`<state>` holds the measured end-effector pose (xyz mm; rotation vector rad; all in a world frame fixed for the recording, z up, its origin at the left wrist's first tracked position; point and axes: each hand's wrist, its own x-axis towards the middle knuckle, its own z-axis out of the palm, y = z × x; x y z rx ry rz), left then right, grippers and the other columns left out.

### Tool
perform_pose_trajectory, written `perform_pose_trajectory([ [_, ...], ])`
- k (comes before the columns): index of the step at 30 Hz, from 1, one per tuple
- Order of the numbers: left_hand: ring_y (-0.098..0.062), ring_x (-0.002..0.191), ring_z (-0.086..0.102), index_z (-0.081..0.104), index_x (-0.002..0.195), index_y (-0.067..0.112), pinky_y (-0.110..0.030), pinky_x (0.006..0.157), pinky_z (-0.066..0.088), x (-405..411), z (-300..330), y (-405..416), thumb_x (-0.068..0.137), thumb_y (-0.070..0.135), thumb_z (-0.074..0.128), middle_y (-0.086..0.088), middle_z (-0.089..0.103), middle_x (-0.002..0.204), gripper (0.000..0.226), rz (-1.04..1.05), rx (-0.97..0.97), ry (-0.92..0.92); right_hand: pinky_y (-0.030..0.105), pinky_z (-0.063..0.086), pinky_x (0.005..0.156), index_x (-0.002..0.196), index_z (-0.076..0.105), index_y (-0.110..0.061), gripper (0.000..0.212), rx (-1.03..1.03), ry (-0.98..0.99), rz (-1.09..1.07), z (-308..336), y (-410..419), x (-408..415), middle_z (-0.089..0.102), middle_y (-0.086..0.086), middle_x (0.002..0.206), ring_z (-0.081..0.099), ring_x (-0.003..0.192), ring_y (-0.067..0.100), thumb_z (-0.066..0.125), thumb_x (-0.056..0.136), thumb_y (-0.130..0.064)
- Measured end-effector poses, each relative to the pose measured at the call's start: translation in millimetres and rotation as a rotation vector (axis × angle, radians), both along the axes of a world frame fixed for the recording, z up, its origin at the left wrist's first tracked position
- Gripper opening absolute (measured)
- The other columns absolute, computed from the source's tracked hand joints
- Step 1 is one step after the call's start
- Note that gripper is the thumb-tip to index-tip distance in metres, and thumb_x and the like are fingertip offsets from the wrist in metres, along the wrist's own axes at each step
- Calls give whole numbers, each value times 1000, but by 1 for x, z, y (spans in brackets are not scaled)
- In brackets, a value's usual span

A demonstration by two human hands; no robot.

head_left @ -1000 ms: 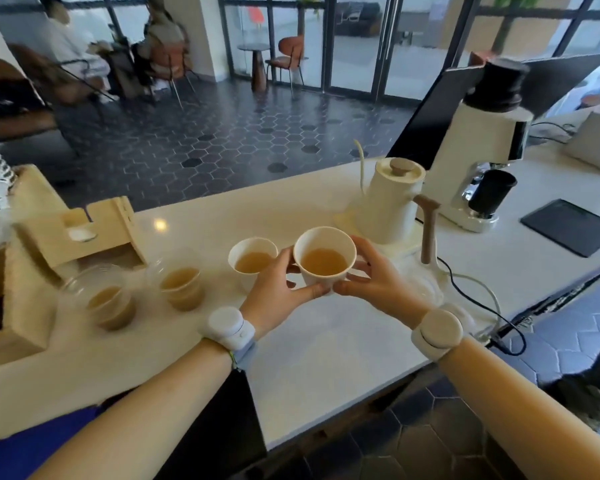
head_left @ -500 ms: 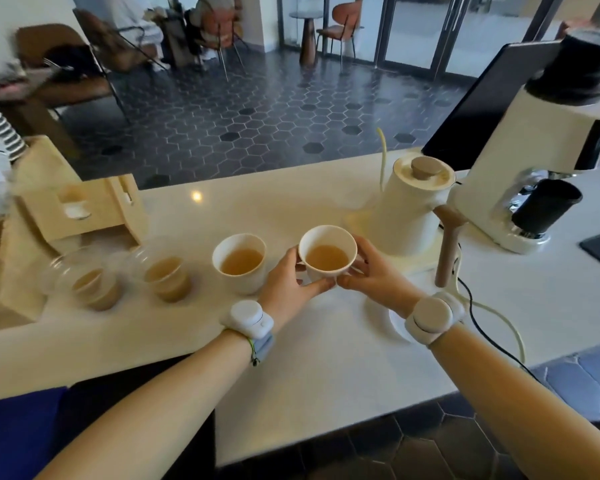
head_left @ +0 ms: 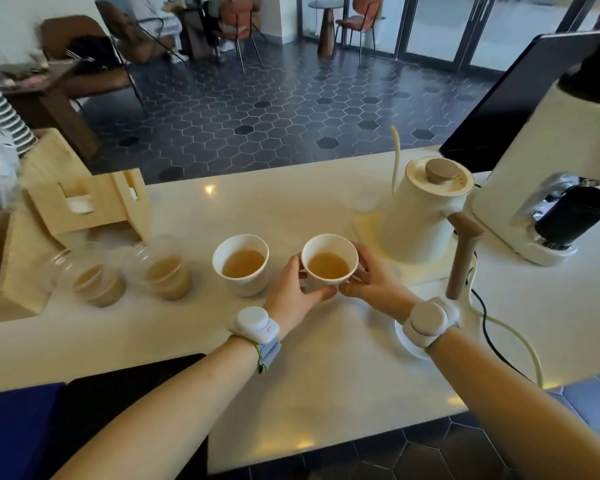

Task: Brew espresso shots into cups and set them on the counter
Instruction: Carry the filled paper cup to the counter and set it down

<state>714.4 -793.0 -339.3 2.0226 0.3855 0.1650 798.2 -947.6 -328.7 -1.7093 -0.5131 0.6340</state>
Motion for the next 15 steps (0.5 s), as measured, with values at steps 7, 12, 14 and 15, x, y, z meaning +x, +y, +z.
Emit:
perform_pose_trajectory([
  [7, -11, 114, 51, 33, 141, 20, -23, 89, 41, 2, -2, -1, 76, 36, 78, -1, 51, 136, 81, 11, -33, 12, 36, 44, 104, 137, 35, -13, 67, -10, 6, -23, 0, 2, 0, 48, 11, 135, 52, 122, 25, 61, 81, 12],
  [12, -8, 118, 47, 30, 143, 20, -22, 90, 37, 2, -2, -2, 78, 35, 77, 0, 48, 140, 82, 10, -45, 21, 39, 41, 107, 138, 34, -18, 68, -11, 12, -41, -2, 4, -3, 48, 8, 137, 49, 125, 24, 62, 82, 8],
  [14, -14, 125, 47, 29, 144, 19, -22, 91, 36, -1, -2, -2, 78, 34, 76, 0, 47, 141, 82, 3, -73, 42, 41, 39, 109, 138, 34, -20, 68, -18, -3, -64, -2, 3, -5, 48, 6, 138, 48, 127, 23, 64, 82, 4],
  [15, -16, 127, 46, 29, 144, 18, -23, 92, 36, -3, 0, -1, 79, 35, 76, -1, 46, 142, 82, -5, -81, 72, 41, 39, 109, 138, 34, -22, 68, -25, -4, -78, 0, 3, -9, 48, 4, 138, 47, 128, 23, 66, 82, 1],
])
